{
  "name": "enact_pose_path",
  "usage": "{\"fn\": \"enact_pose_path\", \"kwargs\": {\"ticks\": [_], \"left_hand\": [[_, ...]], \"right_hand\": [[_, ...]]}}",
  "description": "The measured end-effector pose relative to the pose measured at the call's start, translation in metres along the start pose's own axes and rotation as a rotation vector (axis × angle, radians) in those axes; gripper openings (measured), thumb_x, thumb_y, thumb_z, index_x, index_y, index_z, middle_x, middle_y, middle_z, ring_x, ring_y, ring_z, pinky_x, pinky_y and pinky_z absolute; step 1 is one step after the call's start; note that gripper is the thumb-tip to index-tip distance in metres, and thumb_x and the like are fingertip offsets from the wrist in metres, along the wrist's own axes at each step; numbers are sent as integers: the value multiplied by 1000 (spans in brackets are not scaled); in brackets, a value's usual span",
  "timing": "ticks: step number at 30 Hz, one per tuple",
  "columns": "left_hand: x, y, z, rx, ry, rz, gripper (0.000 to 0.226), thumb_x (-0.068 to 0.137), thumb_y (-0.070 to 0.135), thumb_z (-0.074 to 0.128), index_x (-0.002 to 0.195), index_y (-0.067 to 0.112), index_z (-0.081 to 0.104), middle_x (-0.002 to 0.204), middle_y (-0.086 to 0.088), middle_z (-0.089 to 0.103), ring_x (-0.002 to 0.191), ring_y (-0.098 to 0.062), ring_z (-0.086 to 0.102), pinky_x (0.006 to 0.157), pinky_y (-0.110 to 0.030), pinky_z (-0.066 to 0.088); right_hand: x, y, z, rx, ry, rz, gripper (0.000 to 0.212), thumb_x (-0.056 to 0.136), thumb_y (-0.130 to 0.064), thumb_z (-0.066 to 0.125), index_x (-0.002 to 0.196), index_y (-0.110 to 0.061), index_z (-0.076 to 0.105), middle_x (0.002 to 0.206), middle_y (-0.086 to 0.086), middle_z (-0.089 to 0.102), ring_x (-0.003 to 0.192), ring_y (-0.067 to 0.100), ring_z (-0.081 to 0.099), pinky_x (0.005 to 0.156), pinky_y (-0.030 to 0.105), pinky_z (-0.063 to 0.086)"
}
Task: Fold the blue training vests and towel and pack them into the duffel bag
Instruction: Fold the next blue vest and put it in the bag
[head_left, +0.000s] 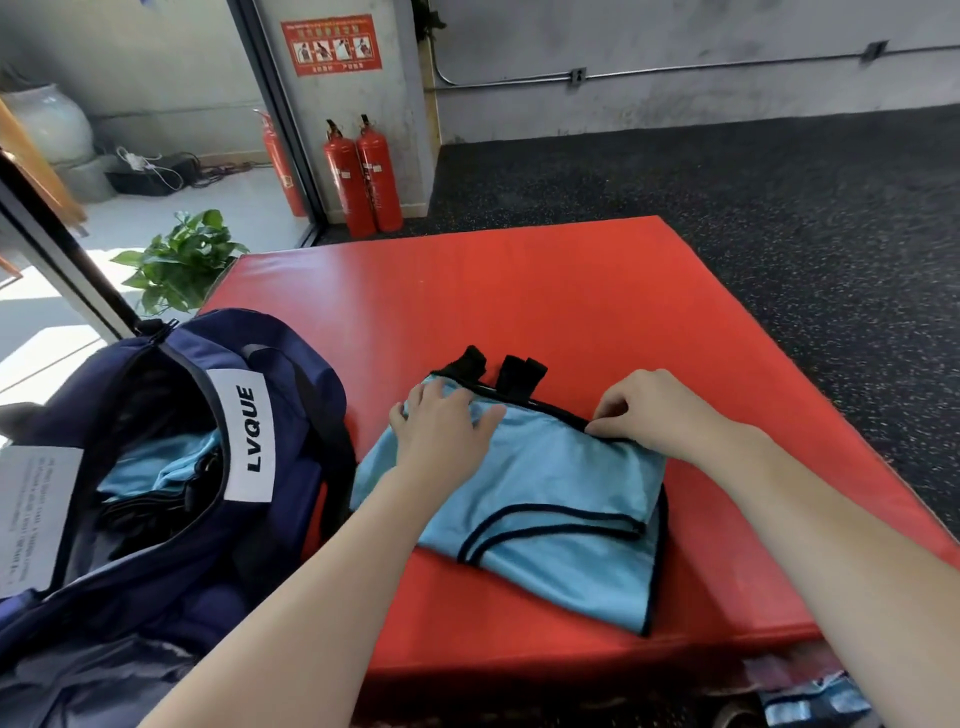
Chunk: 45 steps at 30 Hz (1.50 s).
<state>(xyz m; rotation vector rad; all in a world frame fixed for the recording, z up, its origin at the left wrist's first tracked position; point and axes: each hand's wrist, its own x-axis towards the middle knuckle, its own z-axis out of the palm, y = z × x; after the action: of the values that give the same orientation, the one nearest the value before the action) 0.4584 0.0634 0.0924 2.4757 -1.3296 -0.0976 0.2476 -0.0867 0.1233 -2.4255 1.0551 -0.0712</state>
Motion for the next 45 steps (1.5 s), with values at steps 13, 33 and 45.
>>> {"fn": "enact_pose_path", "kwargs": {"ticks": [13, 33, 45], "left_hand": [[-18, 93, 36, 62, -201, 307, 61, 99, 63, 37, 155, 38, 27, 163, -12, 18, 150, -30, 15, 118, -50, 13], [-148, -13, -24, -169, -121, 320, 40, 97, 43, 60, 134, 29, 61, 130, 8, 53, 125, -15, 43, 110, -35, 37], [-195, -40, -24, -224, -128, 492, 27, 88, 19, 73, 115, 20, 72, 118, 10, 65, 114, -5, 57, 104, -22, 42]], "right_hand": [[-69, 13, 0, -29, -225, -63, 30, 74, -49, 82, 68, -21, 74, 63, -8, 71, 55, 3, 58, 55, 23, 45], [-153, -5, 46, 22, 32, -286, 60, 83, -77, 58, 131, -40, 58, 133, -31, 44, 130, -10, 28, 108, 19, 29], [-187, -3, 69, 11, 18, -329, 34, 85, -24, 80, 117, -30, 70, 118, -23, 58, 117, -2, 46, 105, 19, 37]]}}
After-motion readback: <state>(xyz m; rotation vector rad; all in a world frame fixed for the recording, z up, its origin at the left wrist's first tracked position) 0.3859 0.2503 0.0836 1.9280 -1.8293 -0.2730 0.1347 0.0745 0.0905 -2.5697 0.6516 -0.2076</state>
